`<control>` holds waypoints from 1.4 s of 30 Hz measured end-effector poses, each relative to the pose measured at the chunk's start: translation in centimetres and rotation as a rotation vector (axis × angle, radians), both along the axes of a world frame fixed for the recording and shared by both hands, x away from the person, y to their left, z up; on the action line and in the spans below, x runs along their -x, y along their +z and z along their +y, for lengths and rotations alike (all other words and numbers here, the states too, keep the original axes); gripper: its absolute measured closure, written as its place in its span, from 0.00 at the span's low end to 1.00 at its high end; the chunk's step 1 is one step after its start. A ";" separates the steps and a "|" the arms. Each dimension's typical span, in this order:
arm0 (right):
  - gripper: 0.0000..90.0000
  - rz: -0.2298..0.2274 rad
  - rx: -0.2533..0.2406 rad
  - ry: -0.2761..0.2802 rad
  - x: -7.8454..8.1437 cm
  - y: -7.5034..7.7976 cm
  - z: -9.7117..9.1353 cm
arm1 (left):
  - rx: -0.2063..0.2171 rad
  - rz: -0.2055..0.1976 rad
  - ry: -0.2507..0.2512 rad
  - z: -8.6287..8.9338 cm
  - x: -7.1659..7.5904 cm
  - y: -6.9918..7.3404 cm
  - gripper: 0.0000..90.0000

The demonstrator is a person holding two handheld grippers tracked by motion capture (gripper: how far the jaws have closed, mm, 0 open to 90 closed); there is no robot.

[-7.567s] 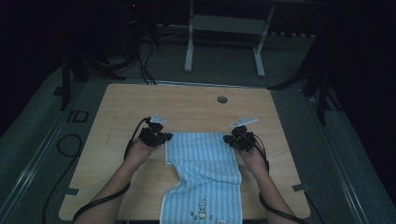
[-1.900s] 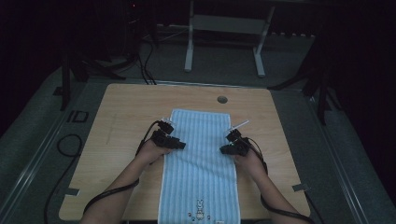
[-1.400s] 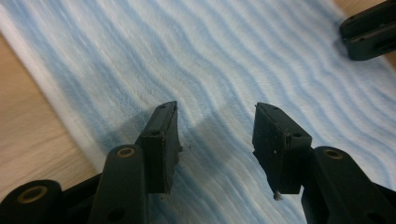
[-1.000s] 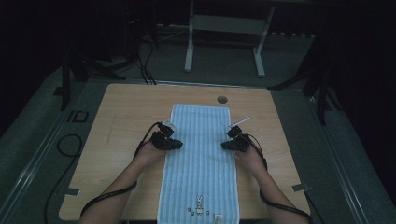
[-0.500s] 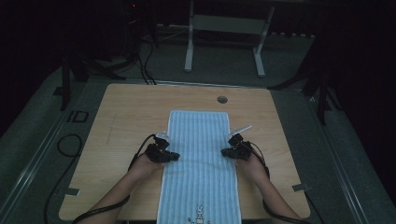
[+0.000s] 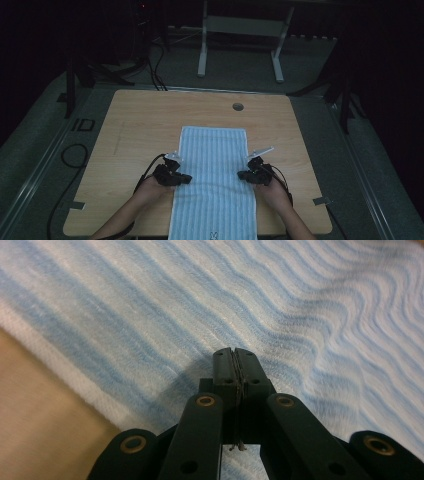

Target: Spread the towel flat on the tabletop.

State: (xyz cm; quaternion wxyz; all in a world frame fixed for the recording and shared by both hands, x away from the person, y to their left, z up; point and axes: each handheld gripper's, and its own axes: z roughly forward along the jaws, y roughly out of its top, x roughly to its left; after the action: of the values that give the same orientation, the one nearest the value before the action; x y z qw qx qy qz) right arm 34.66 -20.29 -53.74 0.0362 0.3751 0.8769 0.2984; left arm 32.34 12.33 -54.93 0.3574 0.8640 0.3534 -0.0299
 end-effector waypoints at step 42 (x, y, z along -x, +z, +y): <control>0.57 -0.006 0.145 -0.165 -13.2 1.6 0.2 | -0.102 -0.050 0.288 3.1 -12.3 0.7 0.57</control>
State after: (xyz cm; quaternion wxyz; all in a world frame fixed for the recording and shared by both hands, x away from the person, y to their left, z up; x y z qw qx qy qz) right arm 47.90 -20.06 -52.15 0.0905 0.4415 0.8623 0.2311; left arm 44.59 15.44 -54.18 0.3224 0.8219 0.4655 0.0611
